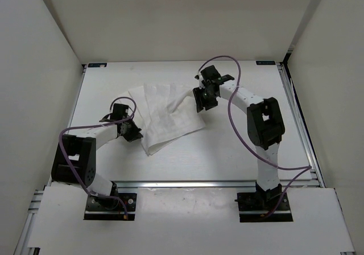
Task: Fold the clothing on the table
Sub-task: Flatten the skirt out
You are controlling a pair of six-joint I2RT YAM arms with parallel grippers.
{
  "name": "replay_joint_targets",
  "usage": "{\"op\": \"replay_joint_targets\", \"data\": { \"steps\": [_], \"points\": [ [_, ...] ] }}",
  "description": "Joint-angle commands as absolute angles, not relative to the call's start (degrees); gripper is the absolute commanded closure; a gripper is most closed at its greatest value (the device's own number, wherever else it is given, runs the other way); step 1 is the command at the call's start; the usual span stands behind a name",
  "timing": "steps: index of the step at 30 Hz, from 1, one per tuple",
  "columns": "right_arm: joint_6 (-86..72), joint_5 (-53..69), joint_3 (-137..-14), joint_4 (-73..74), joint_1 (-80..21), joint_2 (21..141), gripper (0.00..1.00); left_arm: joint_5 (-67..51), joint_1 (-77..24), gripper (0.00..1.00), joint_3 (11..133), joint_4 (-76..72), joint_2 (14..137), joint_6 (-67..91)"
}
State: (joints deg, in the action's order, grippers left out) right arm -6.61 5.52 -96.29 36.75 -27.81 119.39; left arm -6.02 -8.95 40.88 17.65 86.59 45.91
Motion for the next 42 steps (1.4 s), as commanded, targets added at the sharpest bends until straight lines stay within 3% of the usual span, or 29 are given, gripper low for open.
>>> {"op": "replay_joint_targets", "data": {
  "steps": [1,28,34,42],
  "points": [
    [-5.8,4.3,-98.6,39.5,-27.5,122.6,0.47,-5.8,-8.6,1.00,38.8,19.0,83.9,45.1],
    [-6.6,5.1,-102.0,40.2,-30.6,115.7,0.51,-5.7,-8.6,1.00,38.8,19.1,84.9,45.2],
    [-6.9,6.7,-96.8,38.5,-31.0,117.2,0.50,-5.6,-8.7,1.00,39.2,19.3,85.0,44.9],
    [-7.6,8.4,-94.1,37.3,-30.4,119.4,0.56,-6.2,-7.5,1.00,38.6,18.8,84.2,45.2]
  ]
}}
